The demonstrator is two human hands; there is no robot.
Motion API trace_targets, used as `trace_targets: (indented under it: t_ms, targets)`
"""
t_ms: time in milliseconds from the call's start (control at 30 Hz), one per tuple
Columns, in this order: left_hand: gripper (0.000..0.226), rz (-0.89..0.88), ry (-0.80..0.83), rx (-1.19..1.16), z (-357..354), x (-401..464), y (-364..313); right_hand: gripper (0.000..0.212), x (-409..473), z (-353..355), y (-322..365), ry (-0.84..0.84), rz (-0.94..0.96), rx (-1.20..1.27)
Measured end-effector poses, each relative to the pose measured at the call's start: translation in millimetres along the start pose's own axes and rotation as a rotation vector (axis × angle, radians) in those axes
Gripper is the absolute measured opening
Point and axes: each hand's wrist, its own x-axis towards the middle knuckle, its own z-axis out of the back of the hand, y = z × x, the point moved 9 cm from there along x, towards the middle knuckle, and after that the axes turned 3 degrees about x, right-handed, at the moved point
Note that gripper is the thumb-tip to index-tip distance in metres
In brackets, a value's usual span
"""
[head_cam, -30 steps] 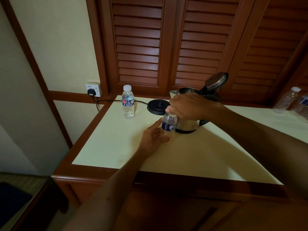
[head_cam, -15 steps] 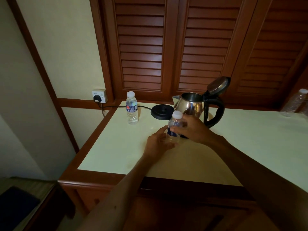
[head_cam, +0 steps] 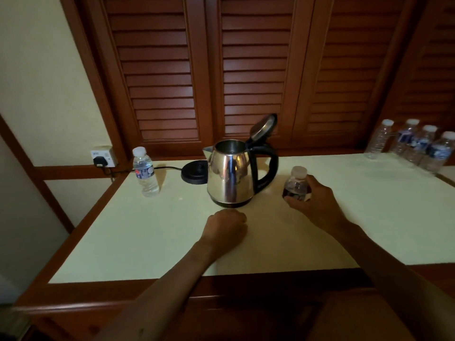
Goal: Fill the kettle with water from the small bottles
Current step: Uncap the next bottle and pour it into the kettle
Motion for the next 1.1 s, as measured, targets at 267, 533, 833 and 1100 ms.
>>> trace_targets:
  t_ms: [267, 533, 833, 1100]
  targets:
    - [0.040, -0.111, 0.014, -0.002, -39, 96, -132, 0.078, 27, 108, -111, -0.128, -0.102, -0.057]
    - [0.040, -0.052, 0.025, -0.010, -73, 211, -202, 0.072, 84, 203, -234, -0.237, -0.234, -0.019]
    - [0.053, 0.171, 0.026, 0.100, -94, 253, -208, 0.067, 173, 233, -322, -0.252, -0.287, 0.070]
    - [0.054, 0.193, -0.026, 0.066, -92, 254, -207, 0.065, 217, 229, -340, -0.242, -0.240, 0.039]
